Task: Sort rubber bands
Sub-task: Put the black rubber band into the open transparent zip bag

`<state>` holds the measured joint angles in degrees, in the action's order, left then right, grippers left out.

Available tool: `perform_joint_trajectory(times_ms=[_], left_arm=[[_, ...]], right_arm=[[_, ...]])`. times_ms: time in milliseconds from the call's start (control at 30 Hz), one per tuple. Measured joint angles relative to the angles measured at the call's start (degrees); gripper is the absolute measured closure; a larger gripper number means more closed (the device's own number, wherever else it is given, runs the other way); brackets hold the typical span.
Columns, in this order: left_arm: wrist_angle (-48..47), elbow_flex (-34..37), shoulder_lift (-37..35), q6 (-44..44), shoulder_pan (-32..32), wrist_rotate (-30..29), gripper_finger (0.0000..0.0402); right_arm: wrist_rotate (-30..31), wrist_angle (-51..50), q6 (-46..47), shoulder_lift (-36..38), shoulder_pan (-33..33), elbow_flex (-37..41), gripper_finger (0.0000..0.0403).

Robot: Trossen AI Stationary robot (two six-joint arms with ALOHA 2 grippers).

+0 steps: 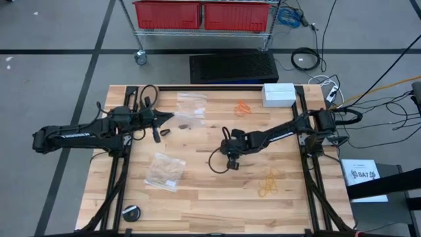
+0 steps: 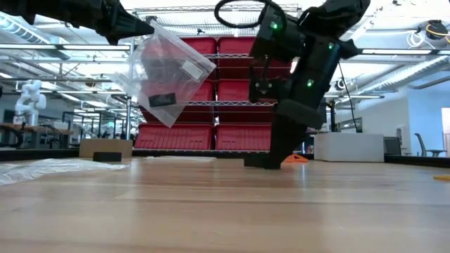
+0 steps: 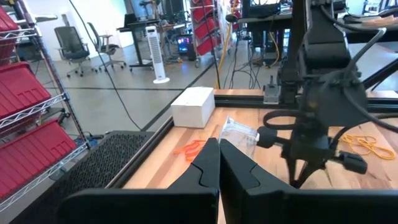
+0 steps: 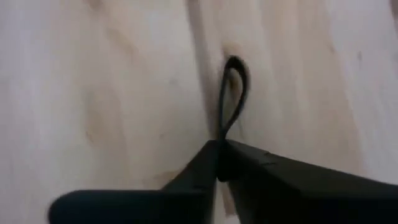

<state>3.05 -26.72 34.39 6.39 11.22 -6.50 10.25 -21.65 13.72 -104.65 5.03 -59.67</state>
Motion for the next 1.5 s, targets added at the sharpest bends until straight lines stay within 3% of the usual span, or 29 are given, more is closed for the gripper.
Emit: perform_joint_trajectory(times_ms=[333,600,1200,1500], left_arm=[[-1.2,0.0,0.0,0.4,0.0,0.0,0.0401],[-2.4,0.0,0.0,0.5,0.0,0.0,0.0401],[-2.5,0.0,2.0,1.6,0.0,0.4,0.0401],[-2.5,0.0,2.0,1.6,0.0,0.6,0.0401]], right_arm=[[0.7,-12.7,0.6,0.2,2.6,-20.5,0.0400],[8.8,-24.2,-3.1,-0.3,2.1,-39.5,0.0402],[11.3,-40.0,-11.7,-15.4,-4.0,-66.0,0.0403],[12.3,-42.7,-11.8,-18.1,-4.6,-68.1,0.0403]])
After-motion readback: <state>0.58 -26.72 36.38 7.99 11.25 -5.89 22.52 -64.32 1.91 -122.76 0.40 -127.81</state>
